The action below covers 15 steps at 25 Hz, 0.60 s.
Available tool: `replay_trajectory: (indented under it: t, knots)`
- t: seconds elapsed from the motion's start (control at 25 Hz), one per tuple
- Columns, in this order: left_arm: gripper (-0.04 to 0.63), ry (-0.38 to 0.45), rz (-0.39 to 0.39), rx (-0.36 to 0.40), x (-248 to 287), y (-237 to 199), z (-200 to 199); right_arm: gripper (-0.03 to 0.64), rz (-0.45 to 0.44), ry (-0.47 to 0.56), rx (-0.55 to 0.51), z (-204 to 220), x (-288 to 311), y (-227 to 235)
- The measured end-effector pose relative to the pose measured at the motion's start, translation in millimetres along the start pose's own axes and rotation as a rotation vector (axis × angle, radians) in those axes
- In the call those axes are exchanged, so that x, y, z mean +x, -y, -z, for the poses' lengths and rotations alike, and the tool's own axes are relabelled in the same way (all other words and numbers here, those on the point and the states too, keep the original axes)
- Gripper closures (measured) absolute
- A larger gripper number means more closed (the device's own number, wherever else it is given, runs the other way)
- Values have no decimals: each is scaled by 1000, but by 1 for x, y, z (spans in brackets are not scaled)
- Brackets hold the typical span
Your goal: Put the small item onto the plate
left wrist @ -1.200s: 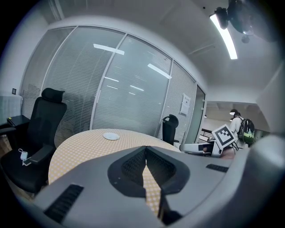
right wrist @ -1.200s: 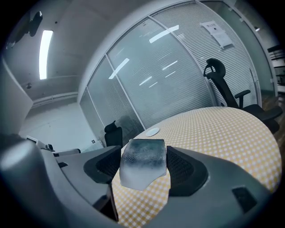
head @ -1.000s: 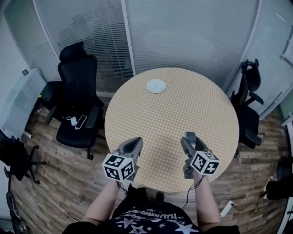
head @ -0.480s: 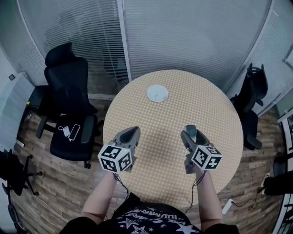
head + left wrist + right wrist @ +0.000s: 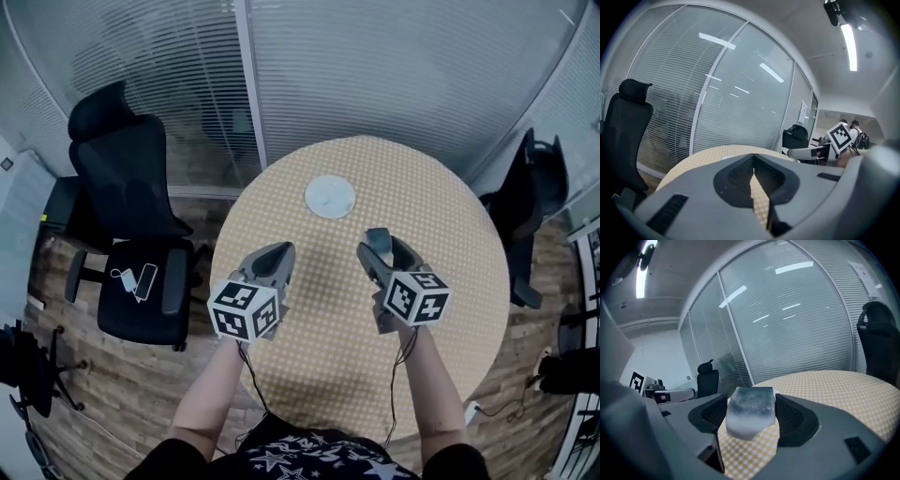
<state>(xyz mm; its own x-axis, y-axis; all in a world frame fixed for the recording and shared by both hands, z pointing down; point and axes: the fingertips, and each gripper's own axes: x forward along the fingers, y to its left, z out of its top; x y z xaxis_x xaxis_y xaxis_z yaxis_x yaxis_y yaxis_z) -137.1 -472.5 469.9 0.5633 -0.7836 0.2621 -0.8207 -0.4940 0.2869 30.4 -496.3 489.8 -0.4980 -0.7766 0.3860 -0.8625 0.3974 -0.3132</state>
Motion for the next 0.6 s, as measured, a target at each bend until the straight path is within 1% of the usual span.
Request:
replay_trajectory:
  t: [0.16, 0.36, 0.48, 0.6]
  knots:
    - [588, -24, -11, -17, 26, -24, 11, 297, -7, -37, -43, -3, 50, 4]
    - [588, -61, -29, -41, 54, -44, 31, 296, -31, -91, -129, -2, 104, 15]
    - [588, -82, -47, -59, 65, -57, 45, 298, -38, -123, -144, 3, 136, 24]
    - [588, -96, -66, -59, 74, -71, 55, 297, -30, -155, -147, 10, 166, 35]
